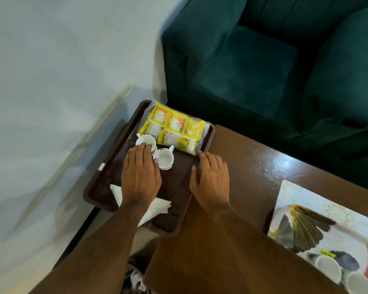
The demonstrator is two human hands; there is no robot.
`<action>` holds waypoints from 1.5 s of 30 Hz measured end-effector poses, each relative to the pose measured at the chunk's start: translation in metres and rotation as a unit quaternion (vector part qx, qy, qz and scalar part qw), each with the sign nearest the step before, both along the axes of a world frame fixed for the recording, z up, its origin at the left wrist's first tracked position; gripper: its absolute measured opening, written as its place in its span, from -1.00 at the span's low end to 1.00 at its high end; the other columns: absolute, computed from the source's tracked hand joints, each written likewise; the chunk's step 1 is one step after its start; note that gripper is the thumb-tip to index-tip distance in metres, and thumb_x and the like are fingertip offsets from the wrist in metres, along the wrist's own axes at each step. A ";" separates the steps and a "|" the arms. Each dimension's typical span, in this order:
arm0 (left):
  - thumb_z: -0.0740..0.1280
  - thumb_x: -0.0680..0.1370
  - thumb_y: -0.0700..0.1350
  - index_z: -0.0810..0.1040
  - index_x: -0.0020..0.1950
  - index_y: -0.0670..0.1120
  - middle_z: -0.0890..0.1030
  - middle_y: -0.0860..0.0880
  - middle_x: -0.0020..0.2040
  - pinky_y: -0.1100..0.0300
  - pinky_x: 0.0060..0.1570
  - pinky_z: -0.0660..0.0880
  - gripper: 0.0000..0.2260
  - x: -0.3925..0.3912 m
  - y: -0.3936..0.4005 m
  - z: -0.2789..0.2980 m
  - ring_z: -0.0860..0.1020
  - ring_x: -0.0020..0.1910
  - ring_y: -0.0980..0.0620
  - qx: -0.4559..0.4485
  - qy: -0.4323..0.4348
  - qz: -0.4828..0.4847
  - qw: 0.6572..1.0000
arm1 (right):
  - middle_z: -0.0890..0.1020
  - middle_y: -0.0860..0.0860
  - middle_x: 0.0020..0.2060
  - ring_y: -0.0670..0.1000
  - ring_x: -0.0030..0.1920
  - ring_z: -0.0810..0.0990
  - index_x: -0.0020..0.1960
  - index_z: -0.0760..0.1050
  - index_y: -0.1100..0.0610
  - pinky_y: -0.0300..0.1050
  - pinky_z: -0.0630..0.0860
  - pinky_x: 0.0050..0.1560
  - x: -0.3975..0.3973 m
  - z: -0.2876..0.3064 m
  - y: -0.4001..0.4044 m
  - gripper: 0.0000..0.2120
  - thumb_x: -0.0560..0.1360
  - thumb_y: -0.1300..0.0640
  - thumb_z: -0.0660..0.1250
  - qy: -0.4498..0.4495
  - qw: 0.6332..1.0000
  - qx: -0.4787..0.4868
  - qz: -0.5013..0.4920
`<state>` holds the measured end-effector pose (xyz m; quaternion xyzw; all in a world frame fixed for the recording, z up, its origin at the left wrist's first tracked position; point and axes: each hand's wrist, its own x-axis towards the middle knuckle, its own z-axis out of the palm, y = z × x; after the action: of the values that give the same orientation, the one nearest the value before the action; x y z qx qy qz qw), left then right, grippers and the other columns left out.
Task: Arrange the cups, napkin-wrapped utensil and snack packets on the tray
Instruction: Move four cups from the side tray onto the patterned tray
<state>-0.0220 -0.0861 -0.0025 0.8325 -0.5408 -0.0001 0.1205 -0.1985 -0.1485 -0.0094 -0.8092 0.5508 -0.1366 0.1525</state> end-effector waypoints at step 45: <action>0.30 0.66 -0.13 0.60 -0.04 -0.23 0.59 -0.16 -0.10 -0.01 -0.07 0.50 -0.81 0.039 0.001 -0.070 0.55 -0.09 -0.12 -0.040 0.075 0.064 0.994 | 0.64 0.19 -0.01 0.22 0.04 0.60 0.16 0.66 0.29 0.15 0.64 0.01 0.062 -0.039 -0.027 -0.73 0.47 0.36 0.49 -0.029 0.996 0.017 0.079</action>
<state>0.0172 -0.0854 -0.0720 0.8572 -0.4759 -0.0328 0.1939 -0.1366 -0.1751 -0.0483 -0.8431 0.4831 -0.1380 0.1920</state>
